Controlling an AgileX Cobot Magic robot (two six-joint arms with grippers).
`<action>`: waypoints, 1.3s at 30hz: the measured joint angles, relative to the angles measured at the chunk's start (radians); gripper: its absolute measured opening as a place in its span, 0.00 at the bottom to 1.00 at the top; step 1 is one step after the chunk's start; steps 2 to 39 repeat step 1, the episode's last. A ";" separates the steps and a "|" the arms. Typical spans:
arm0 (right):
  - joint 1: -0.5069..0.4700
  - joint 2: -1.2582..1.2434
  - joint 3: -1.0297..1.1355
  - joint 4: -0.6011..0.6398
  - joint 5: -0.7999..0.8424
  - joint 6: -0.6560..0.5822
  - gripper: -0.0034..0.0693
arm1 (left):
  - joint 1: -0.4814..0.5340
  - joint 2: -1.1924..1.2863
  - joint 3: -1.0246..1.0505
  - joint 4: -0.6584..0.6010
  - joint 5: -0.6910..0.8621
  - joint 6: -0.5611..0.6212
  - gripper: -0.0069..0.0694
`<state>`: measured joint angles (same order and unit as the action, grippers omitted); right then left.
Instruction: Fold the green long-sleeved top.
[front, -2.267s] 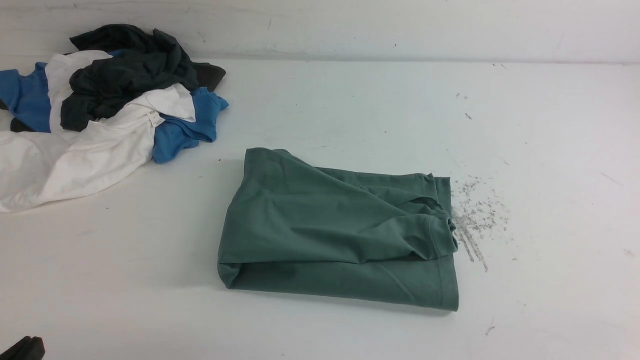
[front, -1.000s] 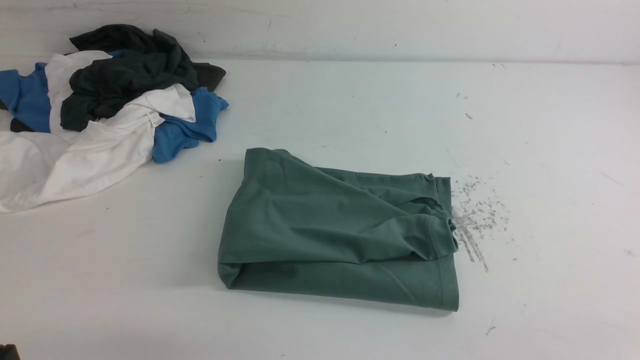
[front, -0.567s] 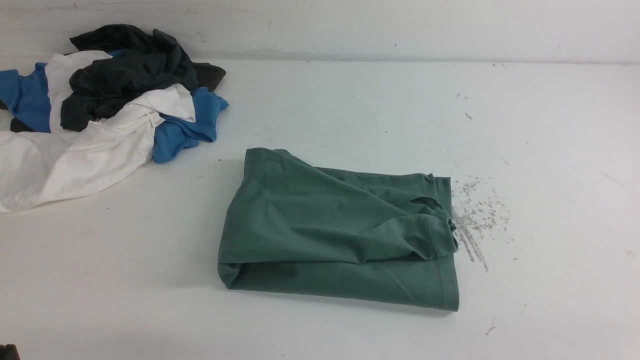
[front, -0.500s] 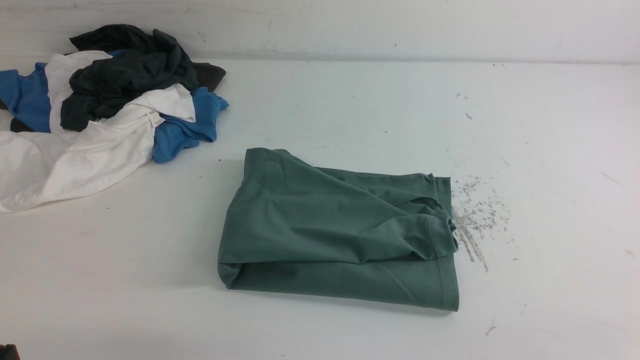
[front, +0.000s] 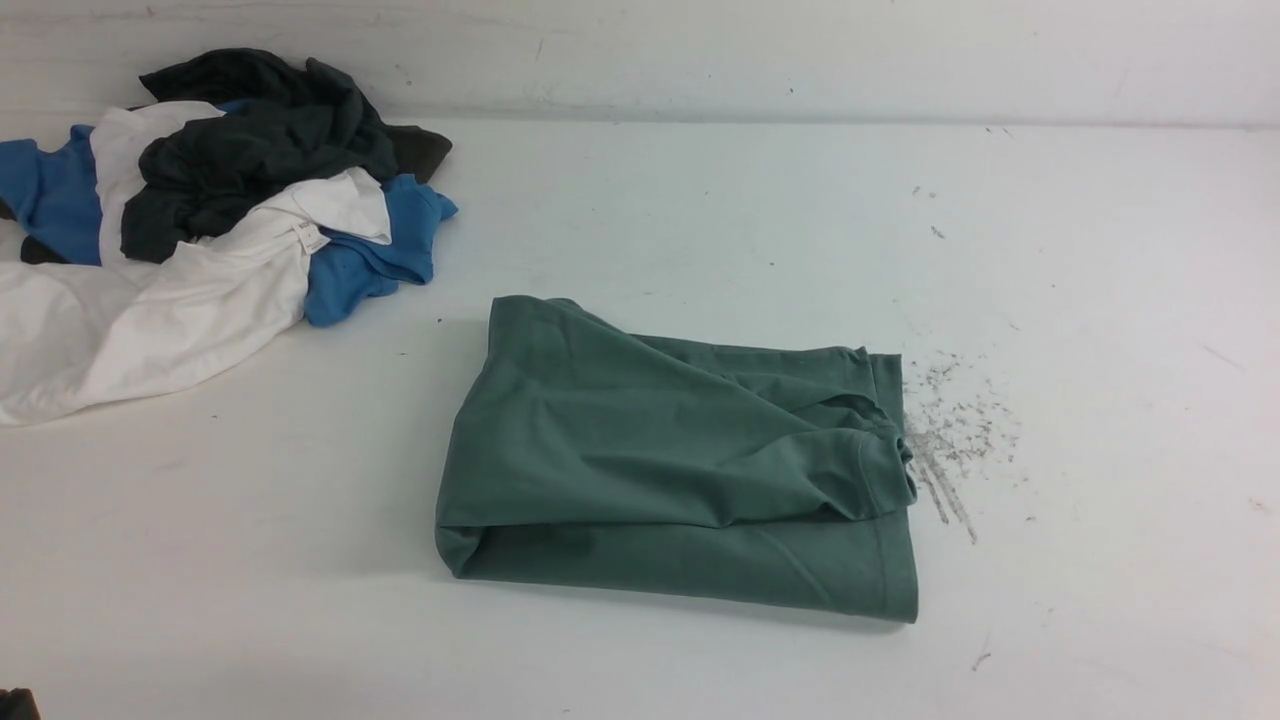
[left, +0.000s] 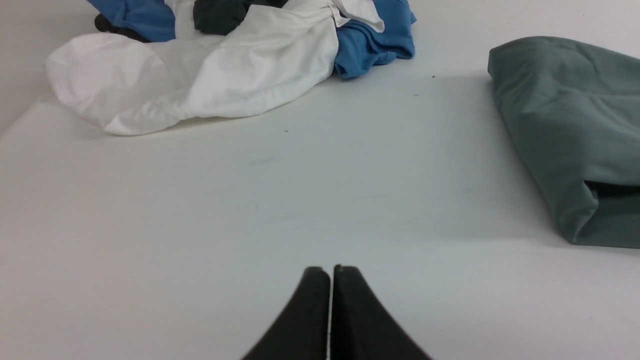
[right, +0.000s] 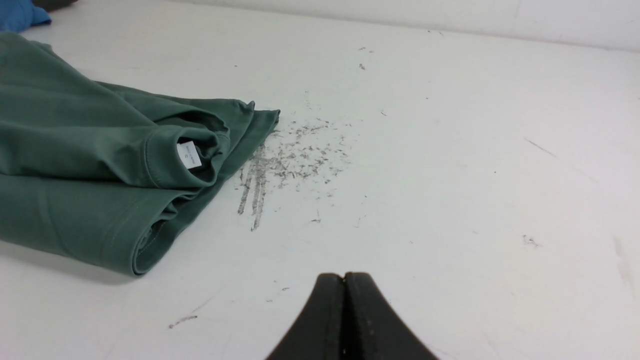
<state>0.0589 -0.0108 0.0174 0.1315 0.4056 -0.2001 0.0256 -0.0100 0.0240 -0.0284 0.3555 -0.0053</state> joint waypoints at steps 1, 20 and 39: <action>0.000 0.000 0.000 0.000 0.000 0.000 0.03 | 0.000 0.000 0.000 0.000 0.000 0.000 0.09; 0.000 0.000 0.000 0.000 0.000 0.000 0.03 | 0.000 0.000 0.000 0.000 0.000 0.000 0.09; 0.000 0.000 0.000 0.000 0.000 0.000 0.03 | 0.000 0.000 0.000 0.000 0.000 0.000 0.09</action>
